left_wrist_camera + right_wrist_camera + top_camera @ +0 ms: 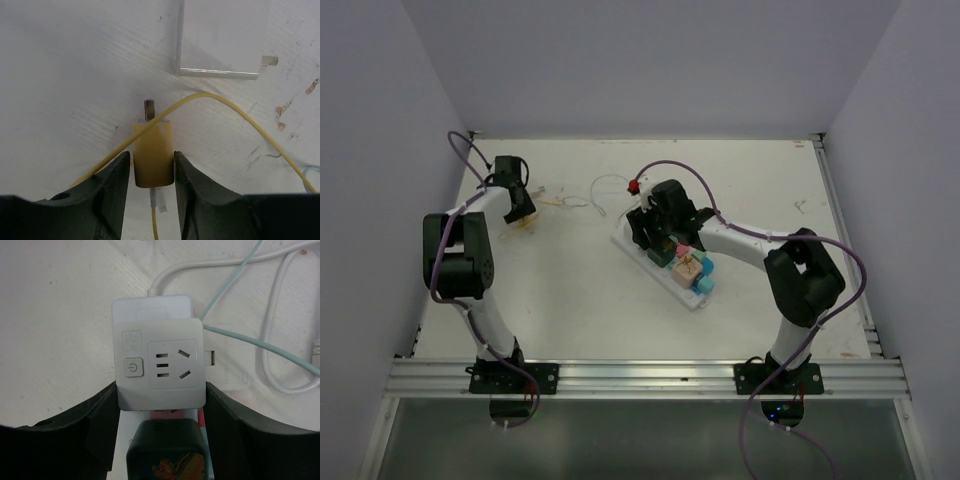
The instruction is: Pull the plug off the socket
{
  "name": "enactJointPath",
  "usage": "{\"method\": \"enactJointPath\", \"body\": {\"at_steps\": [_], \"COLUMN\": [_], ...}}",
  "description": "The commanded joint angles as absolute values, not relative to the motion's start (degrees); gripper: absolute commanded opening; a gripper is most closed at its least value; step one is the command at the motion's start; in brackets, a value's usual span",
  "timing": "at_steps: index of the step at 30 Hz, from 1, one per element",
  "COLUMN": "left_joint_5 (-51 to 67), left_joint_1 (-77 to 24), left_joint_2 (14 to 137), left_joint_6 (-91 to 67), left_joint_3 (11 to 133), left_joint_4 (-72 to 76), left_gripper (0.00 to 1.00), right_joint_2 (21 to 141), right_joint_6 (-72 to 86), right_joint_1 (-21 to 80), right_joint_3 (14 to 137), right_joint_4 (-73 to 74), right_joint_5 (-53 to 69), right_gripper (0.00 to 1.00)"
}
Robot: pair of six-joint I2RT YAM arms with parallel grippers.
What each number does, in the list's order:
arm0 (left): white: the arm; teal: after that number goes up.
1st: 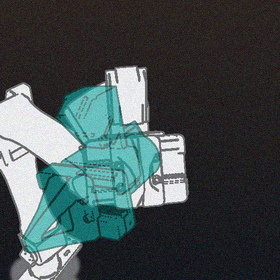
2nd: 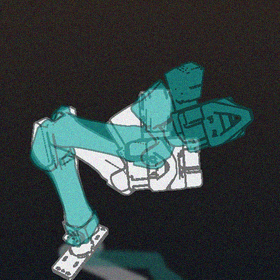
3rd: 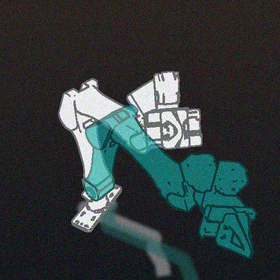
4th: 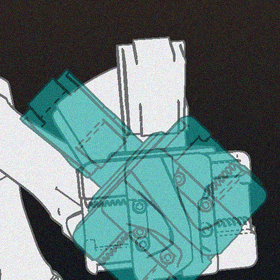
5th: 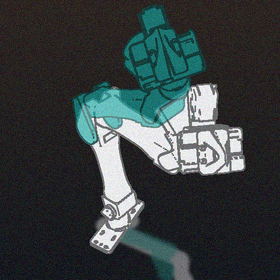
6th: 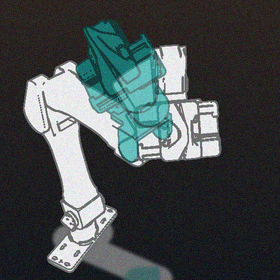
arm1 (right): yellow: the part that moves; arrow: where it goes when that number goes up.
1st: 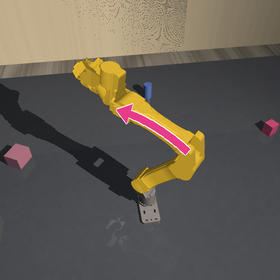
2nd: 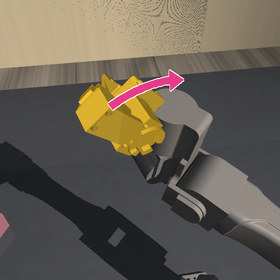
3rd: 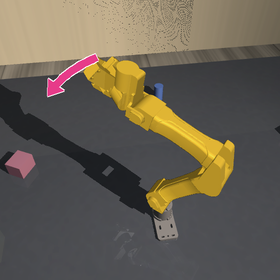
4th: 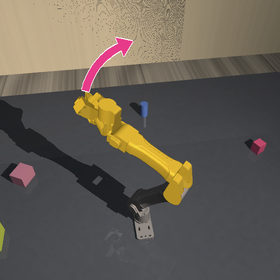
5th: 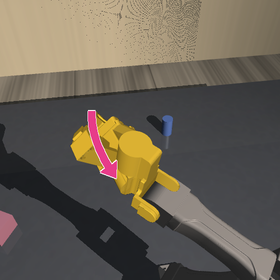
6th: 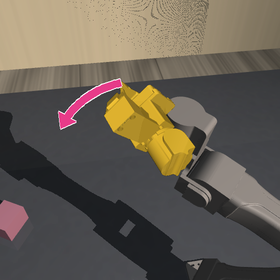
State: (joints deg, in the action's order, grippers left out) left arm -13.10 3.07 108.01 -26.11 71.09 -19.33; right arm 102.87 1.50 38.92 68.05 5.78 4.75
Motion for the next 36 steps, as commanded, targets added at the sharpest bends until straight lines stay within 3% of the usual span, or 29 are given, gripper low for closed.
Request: {"method": "enactJointPath", "body": {"at_steps": [1,5,9,13,23,30,36], "left_joint_5": [-11.51,-11.43,-10.81,-10.37,-10.81,-9.31,-13.88], "left_joint_1": [2.20,2.11,2.02,0.62,-12.29,-23.89,-40.13], "left_joint_2": [108.81,106.45,102.31,96.61,84.65,77.00,76.99], "left_joint_6": [-26.19,-26.28,-26.19,-25.32,-21.98,-20.22,-20.22], "left_joint_3": [72.07,72.07,72.25,71.98,68.73,64.52,64.42], "left_joint_4": [-19.07,-19.60,-21.44,-23.73,-27.24,-25.32,-22.16], "left_gripper": [0.45,0.59,0.83,0.99,0.99,0.99,0.99], "right_joint_2": [100.99,99.15,96.69,94.14,85.35,74.81,65.58], "right_joint_6": [4.13,4.39,4.48,4.75,5.27,8.96,14.75], "right_joint_1": [39.20,39.29,39.20,39.20,39.11,37.80,35.07], "right_joint_3": [68.03,67.94,68.47,69.34,68.03,58.56,50.02], "right_joint_4": [13.00,13.36,14.24,15.73,20.47,24.25,27.94], "right_joint_5": [8.44,9.14,9.32,9.84,5.12,-3.94,-6.24], "right_gripper": [0.56,0.69,0.79,0.92,0.97,0.91,0.83]}}
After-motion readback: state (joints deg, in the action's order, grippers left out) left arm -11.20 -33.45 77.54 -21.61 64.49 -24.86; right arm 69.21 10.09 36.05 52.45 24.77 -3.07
